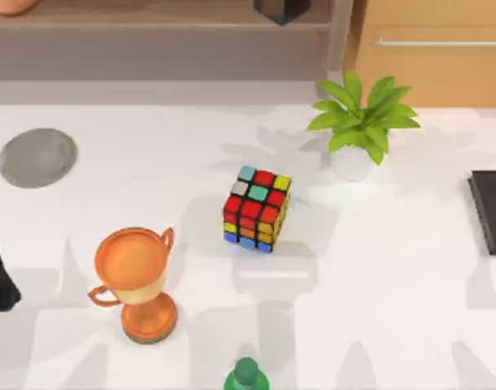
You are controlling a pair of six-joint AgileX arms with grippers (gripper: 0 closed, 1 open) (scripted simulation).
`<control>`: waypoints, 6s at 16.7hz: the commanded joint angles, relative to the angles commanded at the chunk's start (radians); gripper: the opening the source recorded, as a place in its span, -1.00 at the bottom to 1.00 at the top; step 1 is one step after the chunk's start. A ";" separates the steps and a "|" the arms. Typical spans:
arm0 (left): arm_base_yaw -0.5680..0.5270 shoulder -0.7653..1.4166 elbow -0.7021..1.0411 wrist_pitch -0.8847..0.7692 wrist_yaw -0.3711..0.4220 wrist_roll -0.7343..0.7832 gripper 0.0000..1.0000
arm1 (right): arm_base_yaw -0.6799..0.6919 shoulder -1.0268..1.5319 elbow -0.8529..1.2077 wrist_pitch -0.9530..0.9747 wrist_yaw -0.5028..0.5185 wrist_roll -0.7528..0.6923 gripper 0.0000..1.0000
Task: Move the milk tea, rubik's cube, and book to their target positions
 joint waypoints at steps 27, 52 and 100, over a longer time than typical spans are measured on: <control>0.058 1.779 0.933 0.843 0.114 0.005 1.00 | 0.000 0.000 0.000 0.000 0.000 0.000 1.00; 0.044 2.064 1.322 0.742 0.094 0.003 0.70 | 0.000 0.000 0.000 0.000 0.000 0.000 1.00; 0.031 1.834 0.732 1.098 0.069 0.004 -1.00 | 0.000 0.000 0.000 0.000 0.000 0.000 1.00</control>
